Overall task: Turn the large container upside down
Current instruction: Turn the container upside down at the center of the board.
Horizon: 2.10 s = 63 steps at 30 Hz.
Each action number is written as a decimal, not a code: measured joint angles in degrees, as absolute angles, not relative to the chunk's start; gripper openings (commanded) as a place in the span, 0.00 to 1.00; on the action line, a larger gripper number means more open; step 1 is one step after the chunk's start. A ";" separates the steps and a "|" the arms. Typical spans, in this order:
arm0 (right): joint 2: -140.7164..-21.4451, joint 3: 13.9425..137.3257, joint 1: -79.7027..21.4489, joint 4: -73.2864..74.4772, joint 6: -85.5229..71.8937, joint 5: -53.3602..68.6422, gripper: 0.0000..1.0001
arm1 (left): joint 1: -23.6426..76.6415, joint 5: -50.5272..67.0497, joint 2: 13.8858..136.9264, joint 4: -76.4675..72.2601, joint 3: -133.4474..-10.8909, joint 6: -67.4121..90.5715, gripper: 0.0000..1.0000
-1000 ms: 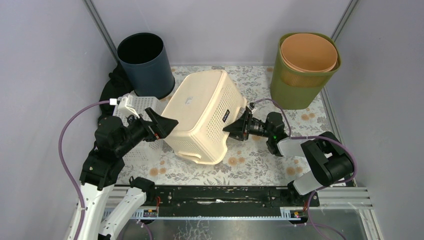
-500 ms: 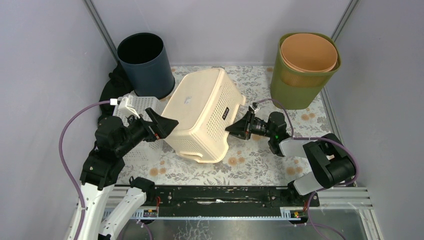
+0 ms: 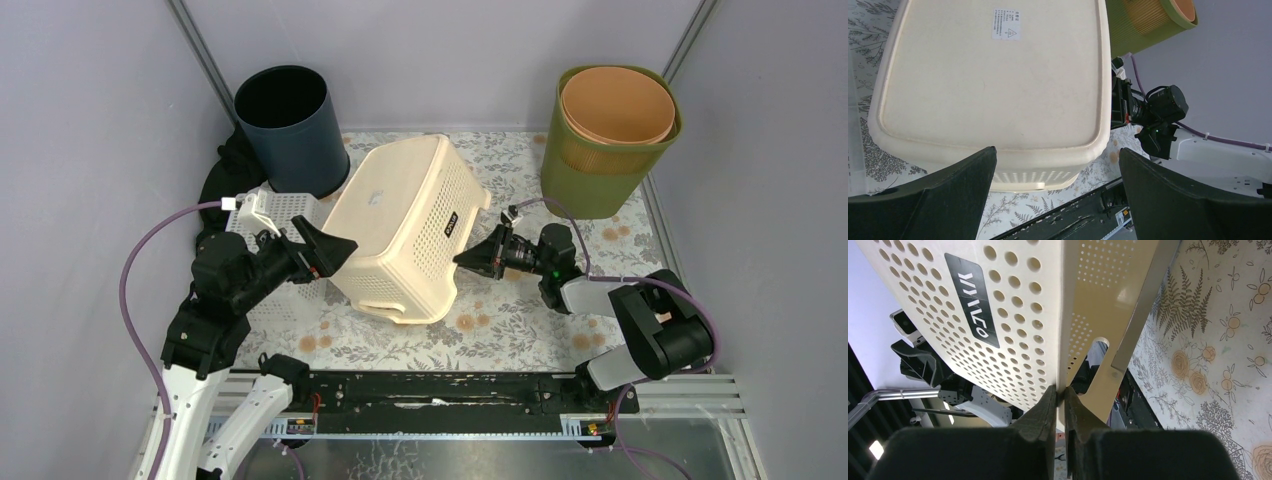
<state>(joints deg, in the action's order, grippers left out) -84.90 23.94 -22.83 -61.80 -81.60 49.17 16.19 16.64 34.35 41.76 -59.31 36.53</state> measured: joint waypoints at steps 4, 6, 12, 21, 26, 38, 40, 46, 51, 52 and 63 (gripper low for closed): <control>-84.44 23.64 -22.46 -60.97 -81.03 49.17 0.06 | 16.19 16.67 34.35 41.65 -59.31 36.53 1.00; -84.03 23.57 -22.22 -59.83 -80.55 49.19 0.06 | 16.19 16.69 34.35 41.65 -59.31 36.53 1.00; -81.76 23.57 -21.41 -54.96 -77.89 49.10 0.05 | 16.19 16.71 34.35 41.65 -59.31 36.53 1.00; -79.94 22.96 -20.14 -49.76 -74.22 49.08 0.05 | 16.19 16.73 34.37 41.63 -59.31 36.53 1.00; -79.85 21.74 -19.38 -48.84 -73.30 49.19 0.05 | 16.19 16.73 34.37 41.63 -59.31 36.53 1.00; -79.33 19.97 -17.50 -48.36 -72.01 49.25 0.04 | 16.19 16.73 34.37 41.63 -59.31 36.53 1.00; -79.31 19.92 -17.23 -48.27 -71.83 49.30 0.04 | 16.19 16.73 34.37 41.63 -59.31 36.53 1.00; -79.31 19.05 -16.53 -48.27 -71.57 49.54 0.04 | 16.19 16.73 34.37 41.60 -59.31 36.56 1.00; -79.31 18.11 -16.01 -48.29 -71.31 50.15 0.04 | 16.19 16.73 34.37 41.15 -59.05 36.58 1.00; -79.31 18.02 -15.94 -48.29 -71.24 50.26 0.04 | 16.19 16.73 34.37 41.06 -58.96 36.58 1.00; -79.31 17.02 -15.20 -48.62 -71.07 50.68 0.04 | 16.19 16.75 34.37 40.66 -58.35 36.95 1.00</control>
